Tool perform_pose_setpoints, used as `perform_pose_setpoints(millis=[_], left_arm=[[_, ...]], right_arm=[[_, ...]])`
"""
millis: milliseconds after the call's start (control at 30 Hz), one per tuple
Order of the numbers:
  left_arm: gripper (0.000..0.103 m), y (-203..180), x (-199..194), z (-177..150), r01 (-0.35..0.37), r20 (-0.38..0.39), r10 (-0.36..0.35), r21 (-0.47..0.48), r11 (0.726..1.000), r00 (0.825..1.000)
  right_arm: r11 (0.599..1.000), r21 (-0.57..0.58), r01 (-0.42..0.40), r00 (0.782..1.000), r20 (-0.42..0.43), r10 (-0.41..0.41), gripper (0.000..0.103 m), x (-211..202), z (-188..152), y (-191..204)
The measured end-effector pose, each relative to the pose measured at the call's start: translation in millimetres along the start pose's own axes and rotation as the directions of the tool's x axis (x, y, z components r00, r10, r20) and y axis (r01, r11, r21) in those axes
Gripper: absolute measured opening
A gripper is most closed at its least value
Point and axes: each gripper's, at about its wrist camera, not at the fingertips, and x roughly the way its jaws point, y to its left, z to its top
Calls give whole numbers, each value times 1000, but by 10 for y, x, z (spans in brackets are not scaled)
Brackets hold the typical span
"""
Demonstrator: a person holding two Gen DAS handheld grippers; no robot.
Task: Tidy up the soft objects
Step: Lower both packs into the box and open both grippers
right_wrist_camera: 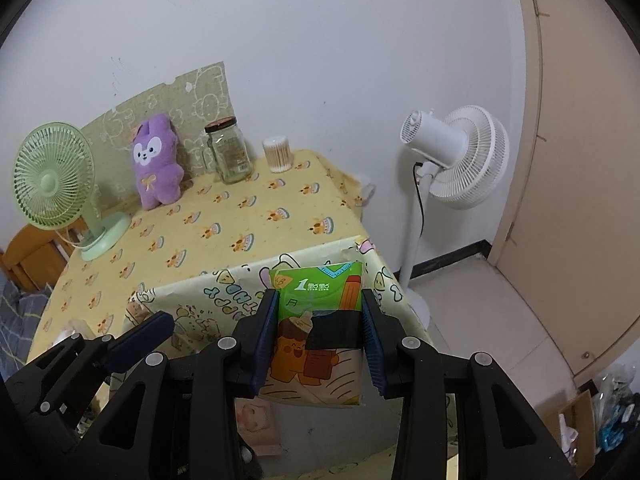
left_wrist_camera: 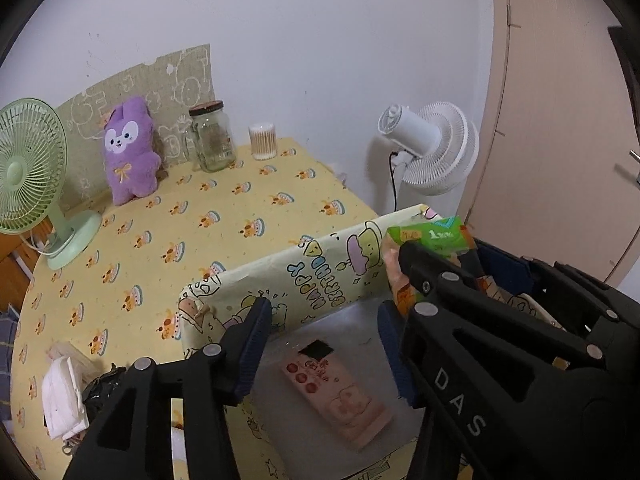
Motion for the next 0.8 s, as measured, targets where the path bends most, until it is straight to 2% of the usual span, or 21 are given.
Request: perform_pose_setpoints(millis=[133,167,267,300,433,500,600,800], left_arm=[[63,8,35,21,1,-20,-1,1,1000,1000],[67,8,36,25,5,-23,-5,0,1000,1000],[73,4,5,32,18,-12,-18,-3,1000,1000],[75,1,-12,31,21,-6,-21,-4,1000,1000],[79,5,-72,32,23,10,-23,-16,1000,1000],[80,9,-109,28,23,17,-22,-16,1000,1000],[84,12,-193,11,10,34,-10,-11,1000,999],[90,63,-329,-31,-12,56,13,-21,1000,998]], right_arm=[[1000,8,-14,1000,-1,14,46,29,13,-4],[1000,9,-23,1000,-1,23,50,35,15,-5],[998,31,-57,998,22,56,74,18,23,-23],[998,35,-59,998,26,58,78,1,24,-25],[998,25,-56,998,19,55,82,-63,35,-7],[999,23,-48,999,23,48,89,-103,35,1],[999,18,-34,999,37,33,94,-188,28,21],[1000,-4,-3,999,53,4,95,-336,22,97]])
